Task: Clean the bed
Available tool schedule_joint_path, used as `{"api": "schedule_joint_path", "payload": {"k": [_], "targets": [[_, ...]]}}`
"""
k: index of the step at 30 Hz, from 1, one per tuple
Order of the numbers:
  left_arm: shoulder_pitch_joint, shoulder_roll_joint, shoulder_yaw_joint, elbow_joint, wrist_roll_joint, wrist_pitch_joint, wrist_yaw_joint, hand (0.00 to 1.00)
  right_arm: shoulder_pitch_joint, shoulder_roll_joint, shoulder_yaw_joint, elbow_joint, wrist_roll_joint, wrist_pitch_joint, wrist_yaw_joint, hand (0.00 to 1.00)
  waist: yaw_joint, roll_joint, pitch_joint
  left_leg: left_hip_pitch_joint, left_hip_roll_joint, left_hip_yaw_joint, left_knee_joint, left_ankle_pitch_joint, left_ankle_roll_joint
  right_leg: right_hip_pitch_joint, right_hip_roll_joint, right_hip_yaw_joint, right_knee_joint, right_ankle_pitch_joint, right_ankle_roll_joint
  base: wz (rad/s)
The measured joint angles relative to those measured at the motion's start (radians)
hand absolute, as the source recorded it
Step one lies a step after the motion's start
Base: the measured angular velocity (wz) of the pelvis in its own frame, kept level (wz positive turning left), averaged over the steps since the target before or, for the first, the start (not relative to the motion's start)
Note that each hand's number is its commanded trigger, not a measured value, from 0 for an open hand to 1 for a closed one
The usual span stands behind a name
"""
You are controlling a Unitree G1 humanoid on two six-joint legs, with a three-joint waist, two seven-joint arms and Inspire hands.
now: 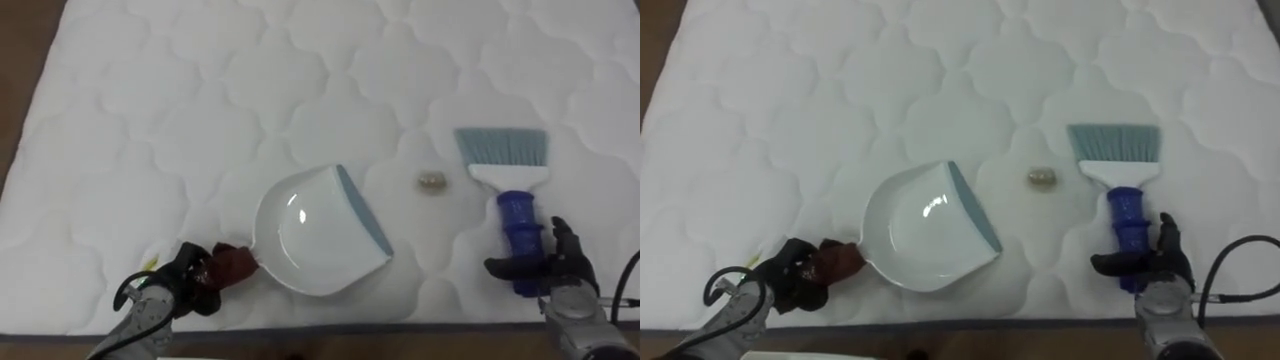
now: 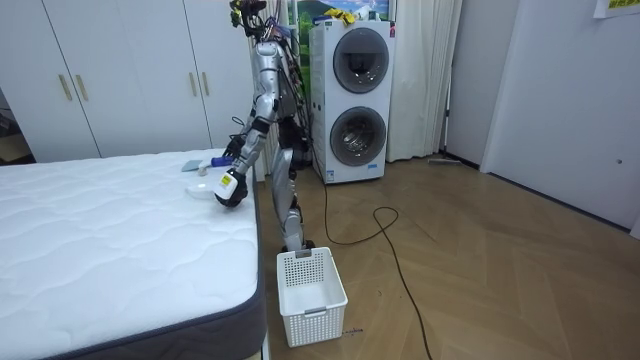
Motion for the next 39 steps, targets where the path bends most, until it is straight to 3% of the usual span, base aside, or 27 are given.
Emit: {"api": "schedule_joint_path", "payload": {"k": [6,7,10,17,18,19,20,24,29,39], "targets": [[-0.048,-0.001,-0.028,-0.001,-0.016,0.0,0.001,1.0,-0.06,0.002,0.028,0.065,0.0,0.001,-0.027,0.0,0.018,0.001,0.0052,-0.059,0.001,-0.003,0.03,0.001,0.001,-0.068,-0.005,0.002,0.052,-0.006,-0.002,0.0],[-0.057,-0.001,-0.028,0.0,-0.016,0.001,0.0,1.0,-0.07,0.001,0.028,0.068,-0.002,0.004,-0.031,0.0,0.022,0.003,0.0111,-0.063,0.001,-0.003,0.03,0.002,0.004,-0.071,-0.005,0.002,0.053,-0.006,-0.002,0.0],[-0.076,-0.003,-0.027,-0.002,-0.016,0.002,-0.002,1.0,-0.083,0.001,0.028,0.068,-0.002,0.01,-0.051,0.0,0.025,0.004,0.0148,-0.087,0.0,-0.003,0.04,0.006,0.009,-0.099,-0.008,0.001,0.07,-0.008,-0.005,0.0],[-0.087,-0.004,-0.026,-0.01,-0.022,-0.006,-0.002,1.0,-0.098,0.0,0.028,0.069,-0.003,0.011,-0.081,0.0,0.025,0.0,0.0235,-0.119,-0.011,-0.004,0.055,0.01,0.016,-0.141,-0.025,0.001,0.106,-0.023,-0.001,0.03],[-0.092,-0.004,-0.026,-0.012,-0.022,-0.008,-0.002,1.0,-0.104,0.0,0.028,0.071,-0.003,0.011,-0.092,0.27,0.025,0.0,0.0235,-0.133,-0.013,-0.004,0.063,0.01,0.016,-0.155,-0.028,0.002,0.118,-0.024,0.0,0.04],[-0.096,-0.004,-0.026,-0.012,-0.022,-0.011,-0.002,1.0,-0.107,0.0,0.028,0.072,-0.003,0.011,-0.099,0.72,0.026,0.0,0.0234,-0.141,-0.014,-0.003,0.063,0.011,0.018,-0.164,-0.029,0.002,0.12,-0.024,0.0,0.0],[-0.098,-0.004,-0.026,-0.012,-0.022,-0.012,-0.002,1.0,-0.109,0.0,0.028,0.072,-0.003,0.01,-0.104,1.0,0.026,0.0,0.0234,-0.146,-0.014,-0.003,0.065,0.012,0.019,-0.169,-0.029,0.002,0.121,-0.024,0.0,0.0],[-0.101,-0.004,-0.027,-0.013,-0.025,-0.016,-0.002,1.0,-0.112,-0.002,0.029,0.072,-0.003,0.011,-0.135,1.0,0.027,0.0,0.0233,-0.159,-0.016,-0.003,0.067,0.013,0.02,-0.182,-0.031,0.002,0.123,-0.024,0.001,0.0],[-0.101,-0.004,-0.029,-0.013,-0.044,-0.014,-0.001,1.0,-0.118,-0.047,0.03,0.075,-0.015,0.023,-0.167,1.0,0.031,0.0,0.0232,-0.162,-0.015,-0.004,0.069,0.013,0.02,-0.185,-0.031,-0.001,0.132,-0.024,0.001,0.0],[-0.111,-0.01,-0.03,-0.016,-0.045,-0.011,-0.001,1.0,-0.145,-0.04,0.036,0.102,-0.039,0.078,-0.194,1.0,0.046,0.0,0.023,-0.187,-0.011,-0.001,0.096,0.012,0.02,-0.204,-0.03,0.0,0.141,-0.025,-0.001,0.0]]}}
